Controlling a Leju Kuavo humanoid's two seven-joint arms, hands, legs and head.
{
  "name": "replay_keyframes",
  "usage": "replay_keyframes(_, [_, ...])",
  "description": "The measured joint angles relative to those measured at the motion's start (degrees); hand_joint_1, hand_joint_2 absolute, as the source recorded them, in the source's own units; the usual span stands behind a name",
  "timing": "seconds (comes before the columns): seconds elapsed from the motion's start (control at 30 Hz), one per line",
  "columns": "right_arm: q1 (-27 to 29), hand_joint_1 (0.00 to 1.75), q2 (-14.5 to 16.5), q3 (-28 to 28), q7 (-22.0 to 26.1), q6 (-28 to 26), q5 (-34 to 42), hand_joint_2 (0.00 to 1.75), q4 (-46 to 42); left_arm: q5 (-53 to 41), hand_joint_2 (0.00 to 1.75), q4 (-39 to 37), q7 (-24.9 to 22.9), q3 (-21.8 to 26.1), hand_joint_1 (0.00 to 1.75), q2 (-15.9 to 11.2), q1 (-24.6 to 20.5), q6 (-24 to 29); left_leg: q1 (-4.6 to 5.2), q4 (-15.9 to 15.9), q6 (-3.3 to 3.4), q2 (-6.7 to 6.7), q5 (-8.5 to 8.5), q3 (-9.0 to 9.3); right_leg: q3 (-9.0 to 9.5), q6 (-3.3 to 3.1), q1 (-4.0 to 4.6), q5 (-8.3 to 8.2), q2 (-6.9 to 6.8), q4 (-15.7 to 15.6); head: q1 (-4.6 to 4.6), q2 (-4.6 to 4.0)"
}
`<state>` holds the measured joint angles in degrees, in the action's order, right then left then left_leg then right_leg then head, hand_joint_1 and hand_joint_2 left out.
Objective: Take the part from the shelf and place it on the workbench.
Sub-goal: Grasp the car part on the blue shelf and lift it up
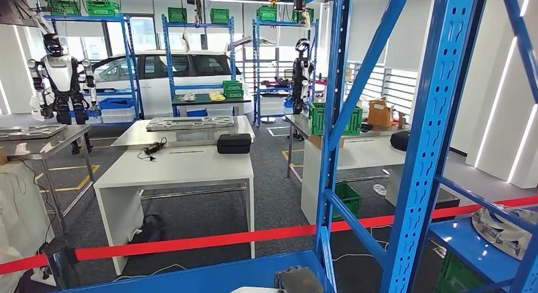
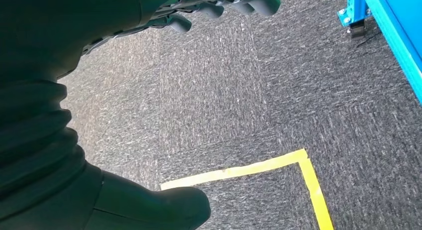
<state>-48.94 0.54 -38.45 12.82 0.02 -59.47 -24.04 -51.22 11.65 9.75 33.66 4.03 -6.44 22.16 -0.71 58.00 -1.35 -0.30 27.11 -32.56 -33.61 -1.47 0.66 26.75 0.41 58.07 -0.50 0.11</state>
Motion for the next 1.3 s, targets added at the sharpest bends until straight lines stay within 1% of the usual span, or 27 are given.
replay_keyframes(0.2, [-2.4,1.75,-0.1,0.5,-0.6,-0.1,-0.3,1.75,-1.8,-0.9,1.75,0.0,-0.5,0.0,0.00,0.5,-0.4,-0.2,0.00,0.0,0.00,-0.01,0.00,0.00,0.00,0.00,0.00,0.01,0.00,0.0,0.00,0.00])
replay_keyframes(0.47, [-3.8,1.75,-0.2,1.3,-1.5,-1.3,-1.1,1.75,-5.3,-2.3,1.75,0.0,-1.4,0.0,0.00,1.0,-0.9,-1.0,0.00,0.0,0.00,-0.01,0.00,0.00,0.00,0.00,0.00,0.00,0.00,0.0,0.00,0.00])
replay_keyframes(0.7, [-5.3,1.75,0.0,1.9,-3.1,-1.7,-2.6,1.75,-9.0,-2.7,1.75,0.0,-2.1,0.0,0.00,1.5,-1.5,-1.4,0.00,0.0,0.00,-0.02,0.00,0.00,0.01,0.00,0.00,0.00,-0.01,0.0,0.00,0.00])
replay_keyframes(1.07, [-6.2,1.75,0.8,2.9,-4.1,-1.9,-6.0,1.75,-14.8,-3.5,1.75,0.0,-2.4,0.0,0.00,1.8,-1.7,-1.7,0.00,0.0,0.00,-0.01,0.00,0.00,0.01,0.00,0.00,0.00,-0.01,0.0,0.00,0.00])
replay_keyframes(1.3, [-6.3,1.75,1.4,3.2,-4.8,-2.9,-7.6,1.75,-17.9,-3.7,1.75,0.0,-2.3,0.0,0.00,2.0,-1.8,-0.5,0.00,0.0,0.00,-0.01,0.00,0.00,0.01,0.00,0.00,0.00,-0.01,0.0,0.00,0.00])
